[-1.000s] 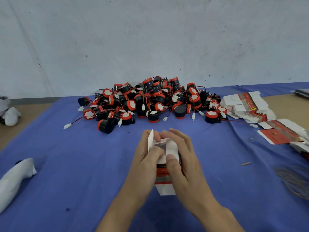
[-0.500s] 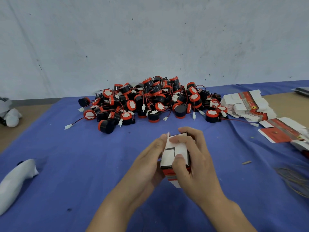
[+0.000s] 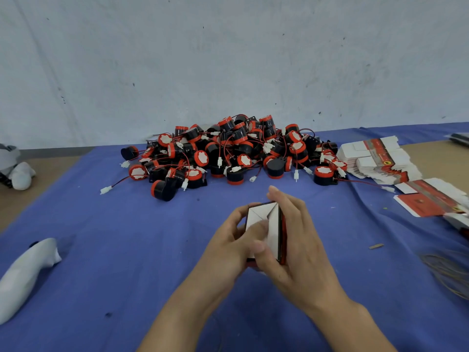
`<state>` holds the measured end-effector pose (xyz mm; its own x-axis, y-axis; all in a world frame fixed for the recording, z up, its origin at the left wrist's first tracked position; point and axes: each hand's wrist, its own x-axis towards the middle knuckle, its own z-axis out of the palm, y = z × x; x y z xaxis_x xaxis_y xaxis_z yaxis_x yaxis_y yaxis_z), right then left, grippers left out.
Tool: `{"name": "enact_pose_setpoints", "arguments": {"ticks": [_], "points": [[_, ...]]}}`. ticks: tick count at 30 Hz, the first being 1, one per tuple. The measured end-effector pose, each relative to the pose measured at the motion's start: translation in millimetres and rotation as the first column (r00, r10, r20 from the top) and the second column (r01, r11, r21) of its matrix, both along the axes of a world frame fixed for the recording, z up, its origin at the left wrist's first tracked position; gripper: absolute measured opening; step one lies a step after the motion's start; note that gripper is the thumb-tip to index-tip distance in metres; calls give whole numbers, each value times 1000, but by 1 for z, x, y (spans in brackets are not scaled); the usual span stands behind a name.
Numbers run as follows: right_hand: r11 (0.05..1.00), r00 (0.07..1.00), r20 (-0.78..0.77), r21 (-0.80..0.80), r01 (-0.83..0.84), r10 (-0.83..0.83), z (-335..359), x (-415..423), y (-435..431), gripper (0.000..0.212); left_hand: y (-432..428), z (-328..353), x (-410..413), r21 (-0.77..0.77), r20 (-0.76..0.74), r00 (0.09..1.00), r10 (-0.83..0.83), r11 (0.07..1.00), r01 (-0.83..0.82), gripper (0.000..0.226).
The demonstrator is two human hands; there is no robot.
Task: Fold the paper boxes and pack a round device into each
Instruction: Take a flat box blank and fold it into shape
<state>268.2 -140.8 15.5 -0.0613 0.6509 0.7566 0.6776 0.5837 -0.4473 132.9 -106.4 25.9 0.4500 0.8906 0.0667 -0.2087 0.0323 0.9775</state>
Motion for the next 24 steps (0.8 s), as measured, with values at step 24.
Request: {"name": "enact_pose_setpoints", "arguments": {"ticks": [24], "points": [[976, 990, 110, -212, -59, 84, 3, 25, 3, 83, 12, 19, -15, -28, 112, 993, 30, 999, -27, 51]]}}
